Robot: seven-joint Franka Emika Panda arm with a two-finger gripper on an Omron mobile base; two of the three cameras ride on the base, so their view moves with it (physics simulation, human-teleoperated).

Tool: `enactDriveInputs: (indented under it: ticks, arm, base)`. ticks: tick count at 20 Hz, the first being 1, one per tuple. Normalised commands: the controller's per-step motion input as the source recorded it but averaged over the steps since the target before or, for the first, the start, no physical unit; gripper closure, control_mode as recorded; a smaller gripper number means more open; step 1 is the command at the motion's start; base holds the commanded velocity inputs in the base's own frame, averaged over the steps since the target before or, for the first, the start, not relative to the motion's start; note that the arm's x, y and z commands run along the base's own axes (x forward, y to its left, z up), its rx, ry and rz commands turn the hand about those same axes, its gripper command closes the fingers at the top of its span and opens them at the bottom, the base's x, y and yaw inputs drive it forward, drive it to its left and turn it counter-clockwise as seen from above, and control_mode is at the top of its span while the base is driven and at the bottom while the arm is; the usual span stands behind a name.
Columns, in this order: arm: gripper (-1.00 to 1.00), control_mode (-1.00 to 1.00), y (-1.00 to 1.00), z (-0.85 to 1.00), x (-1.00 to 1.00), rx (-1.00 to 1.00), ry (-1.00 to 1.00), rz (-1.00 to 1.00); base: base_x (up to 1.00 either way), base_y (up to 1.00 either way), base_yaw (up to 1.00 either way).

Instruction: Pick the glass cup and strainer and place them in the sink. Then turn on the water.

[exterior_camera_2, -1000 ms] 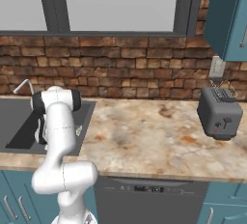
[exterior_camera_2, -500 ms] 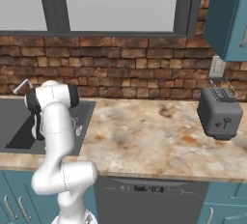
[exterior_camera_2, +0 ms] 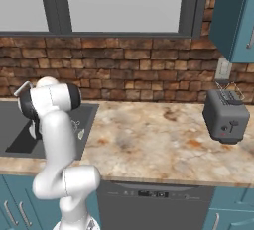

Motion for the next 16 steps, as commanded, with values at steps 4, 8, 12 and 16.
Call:
enactDriveInputs:
  ticks: [4, 8, 12, 16]
  arm:
    - [-1.0, -1.0, -0.3, 0.88, -0.29, 0.04, -0.06, -0.03]
    - [-1.0, -1.0, -0.26, 1.0, -0.3, 0.03, -0.04, -0.04]
    - [-1.0, -1.0, -0.46, 0.95, -0.25, 0.01, -0.02, -0.04]
    - [-1.0, -1.0, -0.46, 0.81, -0.14, 0.0, -0.04, -0.03]
  base:
    - [0.0, 0.0, 0.0]
    - [0.0, 0.0, 0.0]
    - [0.0, 0.0, 0.0]
    - [0.0, 0.0, 0.0]
